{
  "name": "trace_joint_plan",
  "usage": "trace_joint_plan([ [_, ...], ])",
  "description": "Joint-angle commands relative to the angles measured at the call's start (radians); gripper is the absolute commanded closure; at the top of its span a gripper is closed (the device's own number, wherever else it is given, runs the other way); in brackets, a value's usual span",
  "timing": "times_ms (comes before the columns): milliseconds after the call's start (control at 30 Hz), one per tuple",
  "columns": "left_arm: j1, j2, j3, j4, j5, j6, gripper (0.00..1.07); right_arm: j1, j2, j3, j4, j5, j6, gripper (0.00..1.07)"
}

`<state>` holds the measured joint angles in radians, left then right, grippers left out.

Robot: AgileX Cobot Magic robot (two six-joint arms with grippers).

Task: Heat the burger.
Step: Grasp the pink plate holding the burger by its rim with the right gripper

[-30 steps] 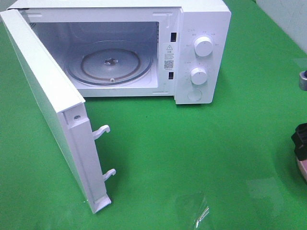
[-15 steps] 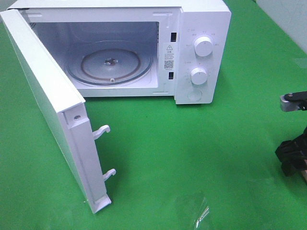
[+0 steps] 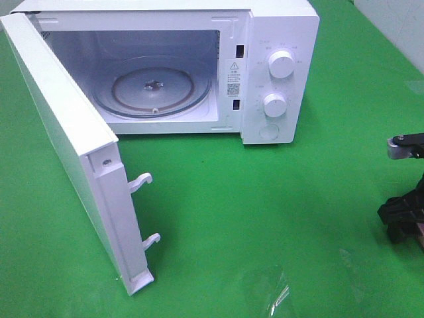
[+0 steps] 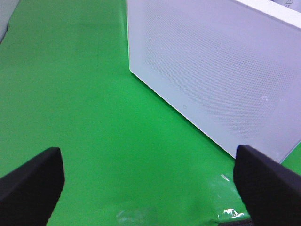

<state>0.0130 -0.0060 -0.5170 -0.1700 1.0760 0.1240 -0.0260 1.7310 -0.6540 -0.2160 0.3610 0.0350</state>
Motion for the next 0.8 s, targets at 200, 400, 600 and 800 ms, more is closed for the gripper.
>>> trace_joint_plan([
  [200,0.002,-0.002,0.0,-0.008,-0.001,-0.001,0.17,-0.008,0.041,0.006,0.008,0.015,0.043,0.39],
  [400,0.002,-0.002,0.0,-0.008,-0.001,-0.001,0.17,-0.008,0.041,0.006,0.008,0.042,0.053,0.67],
  [600,0.002,-0.002,0.0,-0.008,-0.001,-0.001,0.17,-0.007,0.041,0.006,0.008,0.058,0.053,1.0],
  [800,0.002,-0.002,0.0,-0.008,-0.001,-0.001,0.17,-0.007,0.041,0.006,0.01,0.066,0.053,1.07],
])
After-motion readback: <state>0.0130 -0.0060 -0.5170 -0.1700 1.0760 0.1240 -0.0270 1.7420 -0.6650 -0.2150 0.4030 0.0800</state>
